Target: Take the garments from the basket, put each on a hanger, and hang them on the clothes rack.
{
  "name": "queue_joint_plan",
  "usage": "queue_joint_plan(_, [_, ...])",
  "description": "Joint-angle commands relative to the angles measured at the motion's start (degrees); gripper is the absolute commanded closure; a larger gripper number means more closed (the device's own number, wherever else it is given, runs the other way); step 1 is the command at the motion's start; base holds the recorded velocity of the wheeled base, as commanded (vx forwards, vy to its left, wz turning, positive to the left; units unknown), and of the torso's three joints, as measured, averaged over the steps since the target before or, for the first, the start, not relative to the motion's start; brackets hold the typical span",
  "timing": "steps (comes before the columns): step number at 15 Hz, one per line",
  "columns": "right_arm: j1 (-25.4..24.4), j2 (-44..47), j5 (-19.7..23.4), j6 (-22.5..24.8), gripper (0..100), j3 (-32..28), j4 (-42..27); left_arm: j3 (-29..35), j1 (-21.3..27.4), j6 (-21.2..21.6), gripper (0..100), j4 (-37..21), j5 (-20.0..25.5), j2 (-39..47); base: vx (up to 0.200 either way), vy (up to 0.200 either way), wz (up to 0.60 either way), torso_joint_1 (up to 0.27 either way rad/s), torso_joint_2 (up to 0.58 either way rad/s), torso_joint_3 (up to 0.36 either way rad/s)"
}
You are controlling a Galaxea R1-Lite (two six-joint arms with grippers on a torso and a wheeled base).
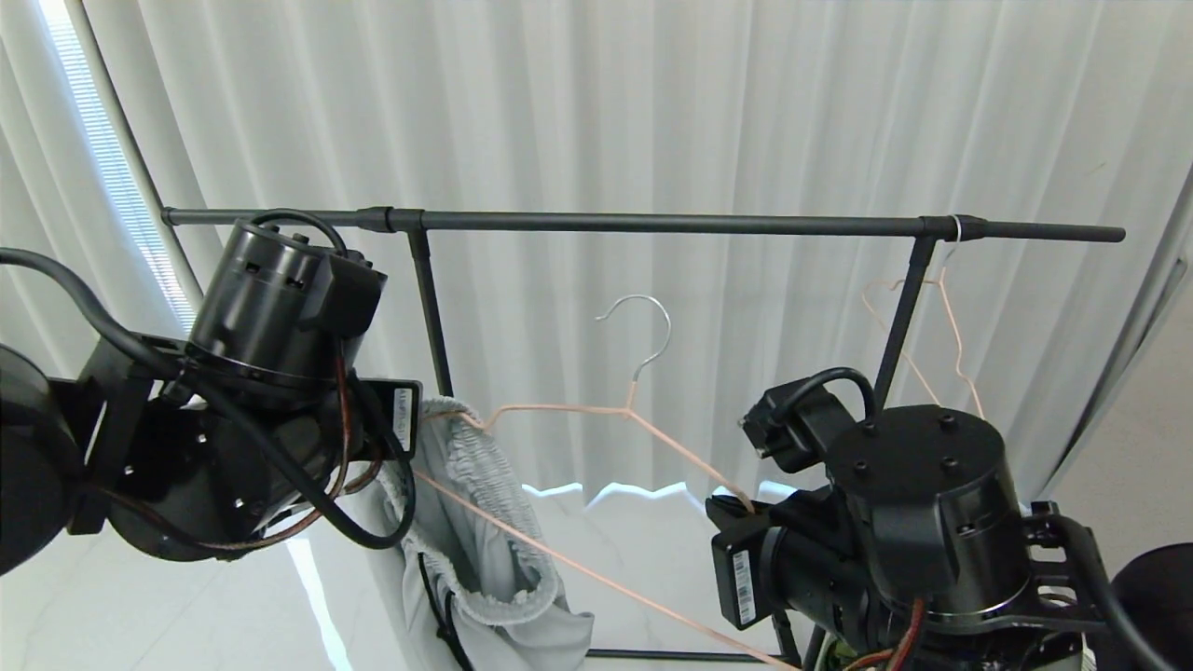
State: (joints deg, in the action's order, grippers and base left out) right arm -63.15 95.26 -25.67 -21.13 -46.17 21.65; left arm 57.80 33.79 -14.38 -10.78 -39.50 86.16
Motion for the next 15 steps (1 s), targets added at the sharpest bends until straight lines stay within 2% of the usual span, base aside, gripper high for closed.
queue_joint_plan(1, [-2.1,0.7,0.1,-0.1,100,-0.8,0.4,1.0,3.2,-1.0,100,0.1,0.1,-0.2,0.000,0.000,0.00,0.000,0.00,0.000])
queue_joint_plan(5, [-2.9,4.7,0.1,-0.2,100,-3.2,1.8,4.3,8.0,-1.4,100,0.1,0.2,-0.4,0.000,0.000,0.00,0.000,0.00,0.000])
queue_joint_plan(8, [-3.1,7.8,0.1,-0.5,100,-7.4,2.1,4.9,10.4,-3.6,100,0.1,0.2,-1.2,0.000,0.000,0.00,0.000,0.00,0.000])
queue_joint_plan(12, [-4.2,11.9,0.0,-1.3,100,-13.6,2.3,5.0,14.2,-3.6,100,0.0,0.5,-2.9,0.000,0.000,0.00,0.000,0.00,0.000])
queue_joint_plan(15, [-4.7,12.9,-0.1,-2.1,100,-15.2,2.3,5.0,14.5,-3.4,100,-0.1,4.0,-4.7,0.000,0.000,0.00,0.000,0.00,0.000])
